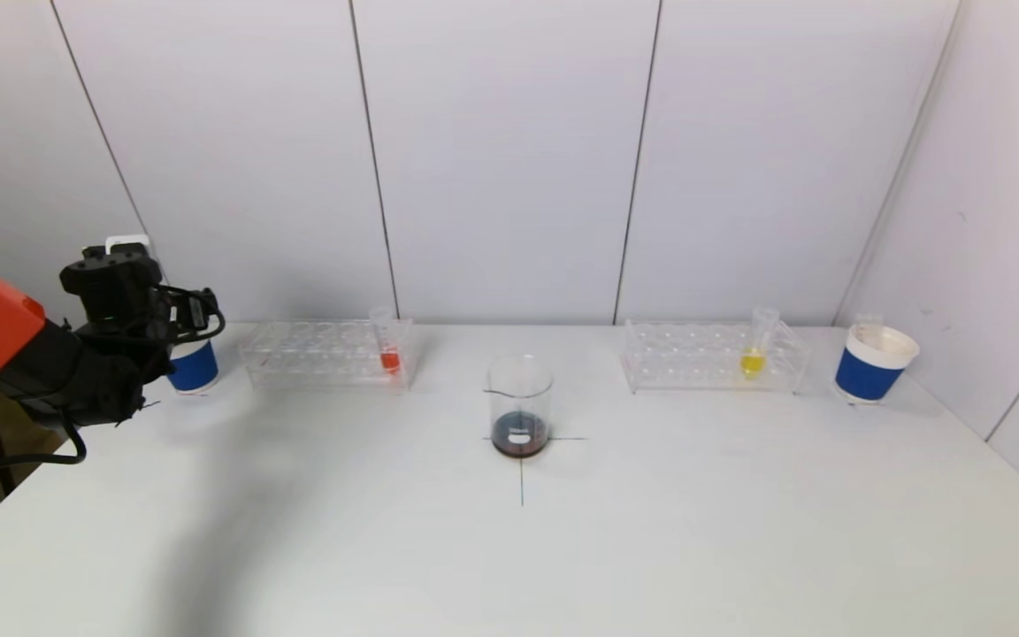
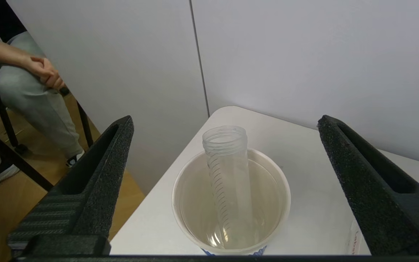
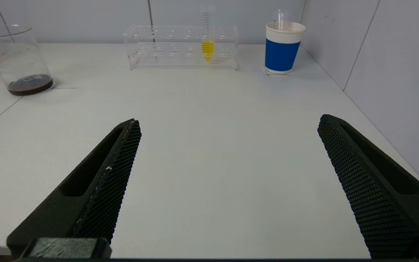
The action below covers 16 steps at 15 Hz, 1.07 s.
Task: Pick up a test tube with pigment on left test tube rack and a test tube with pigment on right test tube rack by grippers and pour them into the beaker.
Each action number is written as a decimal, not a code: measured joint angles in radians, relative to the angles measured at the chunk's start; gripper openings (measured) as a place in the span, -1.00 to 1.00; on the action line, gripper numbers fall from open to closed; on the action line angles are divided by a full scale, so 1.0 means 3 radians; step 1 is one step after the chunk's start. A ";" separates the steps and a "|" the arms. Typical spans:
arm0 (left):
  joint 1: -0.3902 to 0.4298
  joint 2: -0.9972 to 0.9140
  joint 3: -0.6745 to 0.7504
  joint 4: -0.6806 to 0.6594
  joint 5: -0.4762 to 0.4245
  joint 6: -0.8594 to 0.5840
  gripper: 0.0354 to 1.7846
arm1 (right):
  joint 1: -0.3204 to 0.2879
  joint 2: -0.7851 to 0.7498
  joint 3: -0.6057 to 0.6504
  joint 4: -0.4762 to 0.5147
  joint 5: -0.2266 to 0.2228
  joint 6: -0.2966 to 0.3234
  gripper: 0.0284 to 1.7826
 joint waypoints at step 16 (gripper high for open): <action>-0.0915 -0.1328 0.0622 0.0101 -0.0106 0.0004 0.98 | -0.0001 0.0000 0.0000 -0.0001 0.0001 0.0001 0.99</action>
